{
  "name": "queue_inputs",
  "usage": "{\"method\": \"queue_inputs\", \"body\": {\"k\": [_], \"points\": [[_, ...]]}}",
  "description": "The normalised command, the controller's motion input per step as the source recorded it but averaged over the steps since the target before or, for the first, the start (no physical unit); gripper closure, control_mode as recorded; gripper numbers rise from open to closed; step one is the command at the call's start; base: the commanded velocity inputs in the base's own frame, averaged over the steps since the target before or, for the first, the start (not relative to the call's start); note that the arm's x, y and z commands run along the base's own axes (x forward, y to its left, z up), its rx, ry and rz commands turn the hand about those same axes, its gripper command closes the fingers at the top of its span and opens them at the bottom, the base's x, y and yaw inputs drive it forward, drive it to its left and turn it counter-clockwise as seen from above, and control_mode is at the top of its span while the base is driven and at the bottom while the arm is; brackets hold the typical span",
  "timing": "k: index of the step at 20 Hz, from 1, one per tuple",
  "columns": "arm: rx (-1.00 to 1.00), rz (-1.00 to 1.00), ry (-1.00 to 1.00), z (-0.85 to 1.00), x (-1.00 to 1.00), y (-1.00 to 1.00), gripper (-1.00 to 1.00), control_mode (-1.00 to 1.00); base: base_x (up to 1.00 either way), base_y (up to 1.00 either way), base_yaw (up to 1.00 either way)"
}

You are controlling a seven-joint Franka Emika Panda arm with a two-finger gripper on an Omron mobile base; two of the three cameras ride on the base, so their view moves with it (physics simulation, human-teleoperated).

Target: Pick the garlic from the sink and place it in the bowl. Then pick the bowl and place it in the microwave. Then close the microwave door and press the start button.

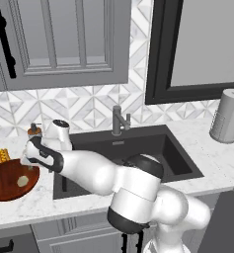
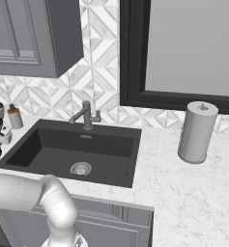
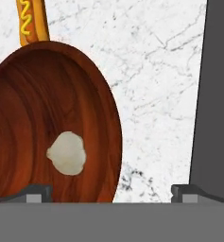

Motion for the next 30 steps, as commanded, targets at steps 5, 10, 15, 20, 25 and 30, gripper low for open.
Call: {"method": "queue_inputs", "body": {"k": [5,10,15,20,25,30], "points": [[0.0,0.0,0.0,-0.27,0.03,0.06,-1.0,-1.0,0.0,0.0,0.0],[0.0,0.0,0.0,-0.3,0.01,0.18,-1.0,-1.0,0.0,0.0,0.0],[0.0,0.0,0.0,-0.27,0.0,0.23,-1.0,-1.0,0.0,0.0,0.0],[0.0,0.0,0.02,-0.25,0.0,0.31,1.0,-1.0,0.0,0.0,0.0],[0.02,0.0,-0.02,0.06,-0.13,0.0,1.0,-1.0,0.0,0.0,0.0],[0.05,-0.01,-0.06,0.38,-0.55,-0.44,1.0,-1.0,0.0,0.0,0.0]]}}
